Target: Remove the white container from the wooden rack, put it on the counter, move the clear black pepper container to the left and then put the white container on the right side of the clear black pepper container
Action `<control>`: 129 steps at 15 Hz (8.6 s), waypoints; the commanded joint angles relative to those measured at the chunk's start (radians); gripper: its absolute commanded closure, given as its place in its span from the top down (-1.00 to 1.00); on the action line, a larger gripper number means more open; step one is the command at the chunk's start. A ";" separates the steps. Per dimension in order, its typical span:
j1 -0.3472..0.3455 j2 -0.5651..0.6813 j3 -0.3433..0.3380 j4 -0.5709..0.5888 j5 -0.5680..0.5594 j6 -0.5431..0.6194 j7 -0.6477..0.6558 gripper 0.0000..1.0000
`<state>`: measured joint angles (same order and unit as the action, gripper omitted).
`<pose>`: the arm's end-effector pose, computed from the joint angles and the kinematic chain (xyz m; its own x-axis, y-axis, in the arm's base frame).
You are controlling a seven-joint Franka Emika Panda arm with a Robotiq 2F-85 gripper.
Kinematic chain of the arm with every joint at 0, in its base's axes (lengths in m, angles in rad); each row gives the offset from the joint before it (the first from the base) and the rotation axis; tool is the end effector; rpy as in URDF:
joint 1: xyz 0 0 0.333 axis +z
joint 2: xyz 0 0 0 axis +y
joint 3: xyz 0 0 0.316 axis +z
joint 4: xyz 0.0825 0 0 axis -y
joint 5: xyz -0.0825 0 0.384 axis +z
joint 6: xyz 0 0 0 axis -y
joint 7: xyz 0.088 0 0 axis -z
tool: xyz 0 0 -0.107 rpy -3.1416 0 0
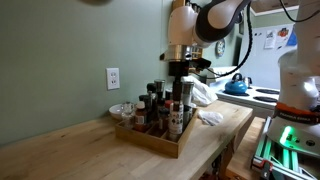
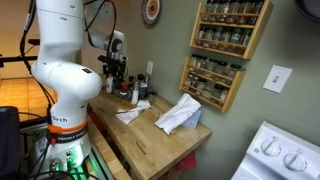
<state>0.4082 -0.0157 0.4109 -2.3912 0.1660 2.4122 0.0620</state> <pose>0.3375 0.3623 0.3264 0.8055 0.5922 0.0223 0.5908 -0.7993 -0.1098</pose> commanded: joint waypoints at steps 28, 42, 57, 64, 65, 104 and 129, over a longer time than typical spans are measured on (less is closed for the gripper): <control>0.001 -0.407 0.039 -0.372 0.126 -0.051 0.366 -0.36; -0.004 -0.231 -0.005 -0.368 0.157 0.116 0.324 -0.36; -0.038 -0.273 -0.063 -0.336 0.015 0.041 0.155 1.00; -0.072 -0.206 -0.126 -0.253 0.007 0.055 0.003 1.00; -0.072 -0.240 -0.118 -0.277 0.007 0.044 0.036 1.00; -0.067 0.023 -0.081 -0.064 0.008 -0.016 0.001 -0.13; -0.026 0.137 -0.021 0.107 0.043 -0.141 -0.025 -0.39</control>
<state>0.3812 0.0950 0.3875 -2.3081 0.1919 2.3038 0.0427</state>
